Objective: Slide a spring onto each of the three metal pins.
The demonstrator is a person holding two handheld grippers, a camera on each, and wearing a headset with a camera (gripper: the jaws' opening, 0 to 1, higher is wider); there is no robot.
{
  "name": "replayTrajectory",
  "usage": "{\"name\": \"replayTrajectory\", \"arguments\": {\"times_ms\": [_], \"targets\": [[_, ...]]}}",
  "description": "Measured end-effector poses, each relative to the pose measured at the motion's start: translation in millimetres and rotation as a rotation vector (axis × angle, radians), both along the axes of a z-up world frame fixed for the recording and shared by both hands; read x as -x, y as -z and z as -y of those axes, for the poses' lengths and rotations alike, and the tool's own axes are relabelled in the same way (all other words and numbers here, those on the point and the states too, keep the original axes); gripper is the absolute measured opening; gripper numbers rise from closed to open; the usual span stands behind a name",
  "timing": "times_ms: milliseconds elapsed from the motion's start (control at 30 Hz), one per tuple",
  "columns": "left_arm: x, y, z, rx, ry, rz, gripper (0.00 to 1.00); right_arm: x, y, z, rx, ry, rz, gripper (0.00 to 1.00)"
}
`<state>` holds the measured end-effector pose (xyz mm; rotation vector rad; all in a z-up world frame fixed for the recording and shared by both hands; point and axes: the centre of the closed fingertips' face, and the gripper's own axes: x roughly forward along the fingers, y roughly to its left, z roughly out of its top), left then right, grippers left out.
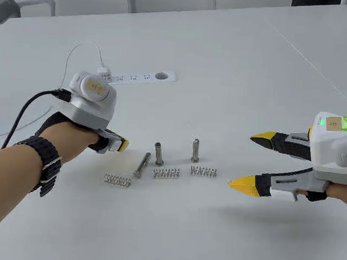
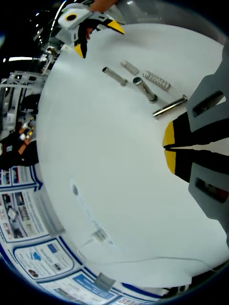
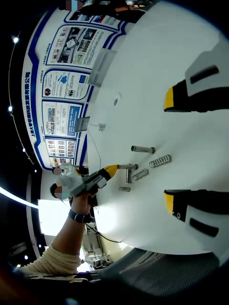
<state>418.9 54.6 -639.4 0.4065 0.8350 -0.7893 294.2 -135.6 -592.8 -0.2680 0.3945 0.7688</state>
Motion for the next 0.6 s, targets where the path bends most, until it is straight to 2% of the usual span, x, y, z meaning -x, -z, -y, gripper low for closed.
{"name": "replayTrajectory", "arguments": {"times_ms": [400,600], "targets": [[-3.8,-3.0,-2.4,0.009,-0.019,0.014,0.01,0.2,1.3,0.7,0.004,0.000,-0.003,0.67],[-4.3,-5.4,-0.6,0.024,-0.021,0.014,0.05,0.0,0.9,0.6,0.003,0.001,-0.002,0.67]]}}
